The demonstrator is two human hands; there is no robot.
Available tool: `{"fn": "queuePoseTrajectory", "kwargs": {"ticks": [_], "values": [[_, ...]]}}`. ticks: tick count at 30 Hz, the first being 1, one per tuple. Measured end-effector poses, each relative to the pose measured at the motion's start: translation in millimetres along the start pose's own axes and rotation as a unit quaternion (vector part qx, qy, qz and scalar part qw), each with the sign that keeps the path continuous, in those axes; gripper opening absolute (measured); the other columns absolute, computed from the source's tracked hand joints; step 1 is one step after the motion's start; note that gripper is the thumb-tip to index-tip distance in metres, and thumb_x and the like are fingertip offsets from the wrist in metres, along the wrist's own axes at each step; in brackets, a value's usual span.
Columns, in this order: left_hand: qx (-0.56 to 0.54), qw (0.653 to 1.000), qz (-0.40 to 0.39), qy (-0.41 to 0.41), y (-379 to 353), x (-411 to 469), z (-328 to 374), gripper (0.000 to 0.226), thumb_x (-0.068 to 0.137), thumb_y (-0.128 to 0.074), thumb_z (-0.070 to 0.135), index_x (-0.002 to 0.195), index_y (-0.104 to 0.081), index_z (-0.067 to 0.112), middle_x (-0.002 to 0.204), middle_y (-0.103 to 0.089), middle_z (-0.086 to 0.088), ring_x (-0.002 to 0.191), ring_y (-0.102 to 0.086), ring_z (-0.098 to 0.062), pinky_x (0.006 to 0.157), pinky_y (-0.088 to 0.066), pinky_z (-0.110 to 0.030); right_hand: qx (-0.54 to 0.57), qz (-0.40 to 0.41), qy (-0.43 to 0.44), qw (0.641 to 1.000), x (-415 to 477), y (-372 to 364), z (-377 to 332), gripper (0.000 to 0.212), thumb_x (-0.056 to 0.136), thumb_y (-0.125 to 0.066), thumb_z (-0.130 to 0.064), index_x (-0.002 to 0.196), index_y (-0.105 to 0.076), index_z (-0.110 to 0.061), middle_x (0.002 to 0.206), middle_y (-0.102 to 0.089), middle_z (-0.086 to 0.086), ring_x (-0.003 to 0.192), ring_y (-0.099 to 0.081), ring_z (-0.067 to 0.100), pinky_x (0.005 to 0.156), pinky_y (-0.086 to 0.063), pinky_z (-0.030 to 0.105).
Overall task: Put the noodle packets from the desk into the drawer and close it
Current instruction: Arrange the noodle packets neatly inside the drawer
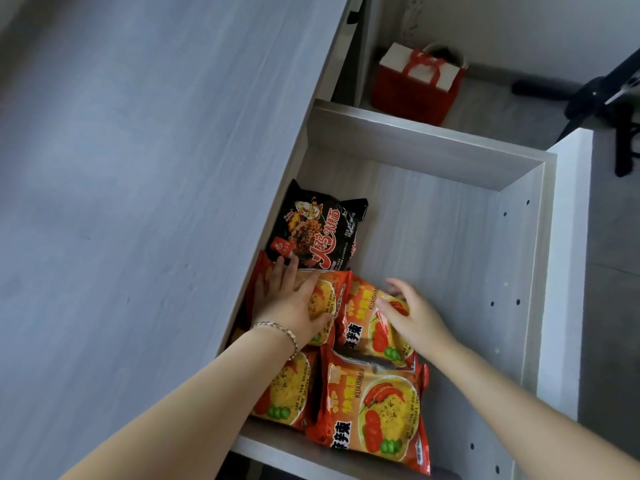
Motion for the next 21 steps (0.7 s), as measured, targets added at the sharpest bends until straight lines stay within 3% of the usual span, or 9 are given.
{"fn": "queuePoseTrajectory", "kwargs": {"ticks": [2, 5, 7, 9, 11, 13, 15, 18, 21], "values": [[0.032, 0.999, 0.019, 0.0, 2.6, -2.5, 2.7, 0.076, 0.089, -0.043, 0.055, 0.149, -0.002, 0.033, 0.159, 0.018, -0.003, 0.145, 0.021, -0.026, 0.117, 0.008, -0.047, -0.017, -0.009, -0.015, 1.0, 5.3, -0.9, 0.9, 0.041, 0.088, -0.057, -0.033, 0.125, -0.056, -0.014, 0.122, -0.056, 0.001, 0.113, -0.053, 0.014, 0.09, -0.04, 0.023], [0.044, 0.997, 0.055, -0.039, 1.8, -12.5, 20.0, 0.069, 0.095, -0.038, 0.039, 0.15, 0.001, 0.027, 0.159, 0.017, -0.004, 0.146, 0.019, -0.024, 0.118, 0.006, -0.047, -0.057, -0.068, -0.011, 0.996, 10.3, -13.3, -4.4, 0.036, 0.089, -0.055, -0.031, 0.12, -0.062, -0.015, 0.117, -0.06, 0.003, 0.11, -0.057, 0.018, 0.092, -0.044, 0.027], [0.058, 0.983, 0.125, -0.124, 0.0, -22.3, 43.9, 0.062, 0.091, -0.034, 0.033, 0.15, -0.018, 0.02, 0.16, -0.006, -0.007, 0.148, -0.005, -0.024, 0.118, -0.008, -0.046, -0.032, -0.107, -0.027, 0.993, 9.9, -18.8, -5.1, 0.035, 0.092, -0.051, -0.03, 0.122, -0.061, -0.017, 0.117, -0.061, -0.002, 0.11, -0.057, 0.015, 0.097, -0.044, 0.028], [0.07, 0.967, 0.142, -0.198, -8.4, -27.8, 69.0, 0.065, 0.085, -0.029, 0.044, 0.144, -0.036, 0.018, 0.155, -0.029, -0.009, 0.144, -0.026, -0.026, 0.116, -0.016, -0.046, 0.011, -0.096, -0.05, 0.994, 8.0, -10.3, -2.9, 0.033, 0.094, -0.048, -0.024, 0.124, -0.059, -0.014, 0.117, -0.061, -0.004, 0.112, -0.056, 0.013, 0.103, -0.041, 0.029], [0.102, 0.966, 0.06, -0.23, -26.8, -22.5, 87.7, 0.071, 0.088, -0.033, 0.055, 0.15, -0.017, 0.024, 0.16, -0.01, -0.007, 0.148, -0.008, -0.027, 0.118, 0.001, -0.047, 0.025, 0.004, -0.052, 0.998, 6.7, 15.7, 2.9, 0.029, 0.094, -0.046, -0.017, 0.117, -0.062, -0.011, 0.12, -0.065, 0.005, 0.115, -0.058, 0.02, 0.104, -0.042, 0.034], [0.155, 0.965, -0.018, -0.211, -40.4, -14.1, 94.3, 0.076, 0.087, -0.04, 0.06, 0.15, -0.007, 0.033, 0.161, 0.004, -0.004, 0.148, 0.003, -0.03, 0.116, 0.011, -0.05, 0.053, 0.088, -0.056, 0.993, -2.0, 41.3, 7.1, 0.027, 0.094, -0.043, -0.009, 0.109, -0.065, -0.004, 0.114, -0.068, 0.014, 0.11, -0.061, 0.025, 0.098, -0.042, 0.032], [0.208, 0.957, -0.028, -0.201, -43.6, -7.4, 98.2, 0.076, 0.087, -0.046, 0.058, 0.149, -0.007, 0.036, 0.16, -0.003, -0.007, 0.146, -0.003, -0.035, 0.116, 0.008, -0.054, 0.071, 0.109, -0.057, 0.99, -13.5, 61.0, 8.0, 0.026, 0.094, -0.041, -0.005, 0.102, -0.066, -0.006, 0.102, -0.07, 0.014, 0.102, -0.063, 0.024, 0.092, -0.043, 0.03], [0.257, 0.949, -0.025, -0.18, -39.3, -4.8, 101.9, 0.079, 0.086, -0.059, 0.041, 0.148, -0.01, 0.032, 0.155, -0.019, -0.011, 0.14, -0.02, -0.038, 0.117, -0.002, -0.053, 0.066, 0.112, -0.045, 0.99, -35.4, 88.3, 8.2, 0.026, 0.094, -0.042, -0.011, 0.087, -0.061, -0.027, 0.093, -0.067, -0.001, 0.1, -0.064, 0.019, 0.088, -0.047, 0.031], [0.281, 0.947, -0.055, -0.146, -31.0, -4.7, 107.7, 0.083, 0.083, -0.066, 0.026, 0.147, -0.015, 0.028, 0.154, -0.022, -0.013, 0.139, -0.026, -0.037, 0.118, -0.009, -0.051, 0.038, 0.129, -0.044, 0.99, -54.9, 109.6, 10.5, 0.021, 0.093, -0.045, -0.013, 0.094, -0.064, -0.022, 0.094, -0.066, -0.005, 0.098, -0.062, 0.014, 0.081, -0.043, 0.023]]}}
Point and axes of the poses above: each hand's wrist, its own x-axis towards the middle knuckle, its own y-axis out of the back of the hand, z = x × y, the point moved 8 cm from there along x, towards the middle knuckle
